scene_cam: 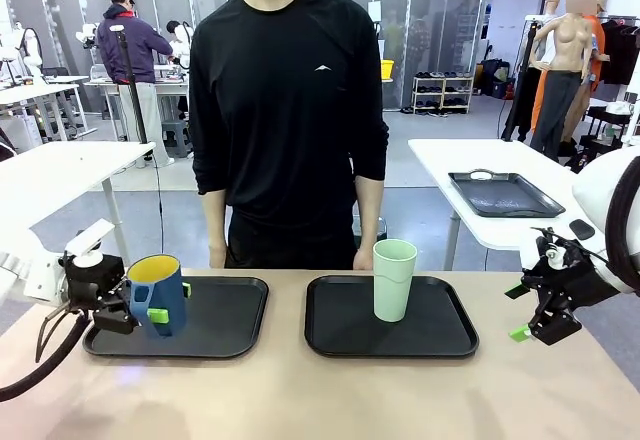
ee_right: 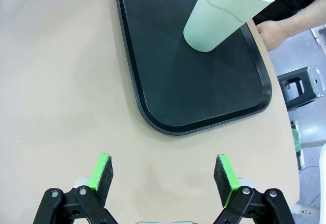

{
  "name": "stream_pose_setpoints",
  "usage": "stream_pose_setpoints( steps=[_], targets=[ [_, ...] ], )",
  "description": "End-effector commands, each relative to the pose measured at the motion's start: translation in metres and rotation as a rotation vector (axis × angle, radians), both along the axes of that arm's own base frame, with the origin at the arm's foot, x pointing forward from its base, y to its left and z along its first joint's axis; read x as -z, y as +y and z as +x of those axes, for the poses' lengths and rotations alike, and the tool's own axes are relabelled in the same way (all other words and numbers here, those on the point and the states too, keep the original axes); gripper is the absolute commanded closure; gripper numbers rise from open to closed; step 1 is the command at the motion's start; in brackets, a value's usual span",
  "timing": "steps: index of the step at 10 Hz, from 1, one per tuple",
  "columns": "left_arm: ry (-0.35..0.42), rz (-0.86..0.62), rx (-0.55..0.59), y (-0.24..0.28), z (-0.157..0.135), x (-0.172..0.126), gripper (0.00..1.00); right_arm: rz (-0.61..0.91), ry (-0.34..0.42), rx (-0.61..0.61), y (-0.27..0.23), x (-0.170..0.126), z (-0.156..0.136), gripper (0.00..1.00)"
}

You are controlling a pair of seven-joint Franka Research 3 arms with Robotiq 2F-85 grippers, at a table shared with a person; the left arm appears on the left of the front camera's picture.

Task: Sort and store the cups by type.
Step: Pick up the Handle plastic cup and place it into the empty Flat Tray.

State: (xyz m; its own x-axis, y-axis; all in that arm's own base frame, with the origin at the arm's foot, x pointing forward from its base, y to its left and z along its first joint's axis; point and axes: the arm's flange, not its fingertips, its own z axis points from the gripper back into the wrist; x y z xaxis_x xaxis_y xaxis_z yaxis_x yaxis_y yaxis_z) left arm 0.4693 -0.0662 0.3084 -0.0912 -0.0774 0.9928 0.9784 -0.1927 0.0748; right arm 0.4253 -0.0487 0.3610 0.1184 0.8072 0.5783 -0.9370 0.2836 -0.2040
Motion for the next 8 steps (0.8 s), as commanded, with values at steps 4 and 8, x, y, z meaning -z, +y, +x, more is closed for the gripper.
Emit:
stream_pose_setpoints(
  steps=[4, 8],
  targets=[
    [0.004, -0.003, 0.008, -0.001, -0.001, 0.001, 0.79, -0.003, 0.004, -0.005, 0.0, -0.001, 0.001, 0.0],
    [-0.013, -0.059, -0.146, 0.012, 0.064, 0.001, 0.3, -0.003, 0.004, -0.005, 0.0, -0.001, 0.001, 0.0]
  ],
)
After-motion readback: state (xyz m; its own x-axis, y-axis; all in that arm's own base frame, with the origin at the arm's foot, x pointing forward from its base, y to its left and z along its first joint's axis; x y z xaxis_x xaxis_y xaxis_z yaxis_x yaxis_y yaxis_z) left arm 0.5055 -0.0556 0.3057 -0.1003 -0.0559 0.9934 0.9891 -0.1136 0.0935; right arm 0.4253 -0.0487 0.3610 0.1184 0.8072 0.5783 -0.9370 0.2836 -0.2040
